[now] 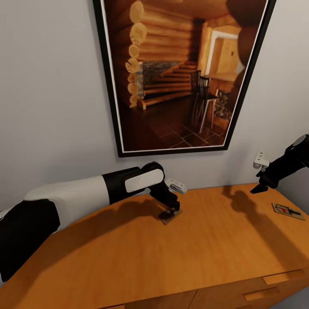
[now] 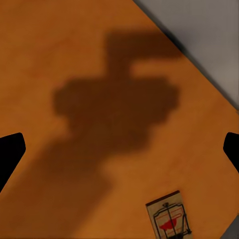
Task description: Take the four mousetraps from the cabinet in the bathroom and place them on the bathroom floor. Make sure all four end up on the same floor surface, and ensure that at least two of them are either under or directly next to the same bathroom sink.
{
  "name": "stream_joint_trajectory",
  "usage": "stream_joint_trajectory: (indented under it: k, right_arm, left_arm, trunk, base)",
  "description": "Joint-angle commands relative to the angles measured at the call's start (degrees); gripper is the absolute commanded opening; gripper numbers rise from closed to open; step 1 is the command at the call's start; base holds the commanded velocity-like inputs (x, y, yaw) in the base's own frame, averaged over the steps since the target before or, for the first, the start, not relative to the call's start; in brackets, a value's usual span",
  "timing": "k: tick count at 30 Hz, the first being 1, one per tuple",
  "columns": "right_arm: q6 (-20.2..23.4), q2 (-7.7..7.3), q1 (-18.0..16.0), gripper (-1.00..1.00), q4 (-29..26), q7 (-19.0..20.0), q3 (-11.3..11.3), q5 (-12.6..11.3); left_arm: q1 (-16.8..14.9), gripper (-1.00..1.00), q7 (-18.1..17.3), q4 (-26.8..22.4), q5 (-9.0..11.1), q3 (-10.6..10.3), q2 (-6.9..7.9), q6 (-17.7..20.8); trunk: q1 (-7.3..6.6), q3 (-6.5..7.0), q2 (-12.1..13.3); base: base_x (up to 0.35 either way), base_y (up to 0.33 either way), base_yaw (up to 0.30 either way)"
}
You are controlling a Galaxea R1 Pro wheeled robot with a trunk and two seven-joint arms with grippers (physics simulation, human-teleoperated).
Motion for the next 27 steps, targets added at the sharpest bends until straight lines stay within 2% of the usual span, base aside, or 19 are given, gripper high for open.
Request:
stream_joint_trajectory:
  k: [1, 27]
  right_arm:
    - [0.5, -0.04, -0.1, 1.00, -0.1, 0.3, 0.1, 0.3]
    - [0.5, -0.04, -0.1, 1.00, -0.1, 0.3, 0.1, 0.4]
  left_arm:
    - [-0.1, 1.00, 0.5, 0.0, 0.6, -0.1, -0.01, -0.1]
    - [0.0, 1.00, 0.3, -0.5, 0.6, -0.2, -0.28, -0.1]
  trunk:
    - [0.23, -0.25, -0.5]
    - [5.94, -4.92, -10.9]
  base:
    - [0.000, 0.000, 0.000]
    - [0.000, 0.000, 0.000]
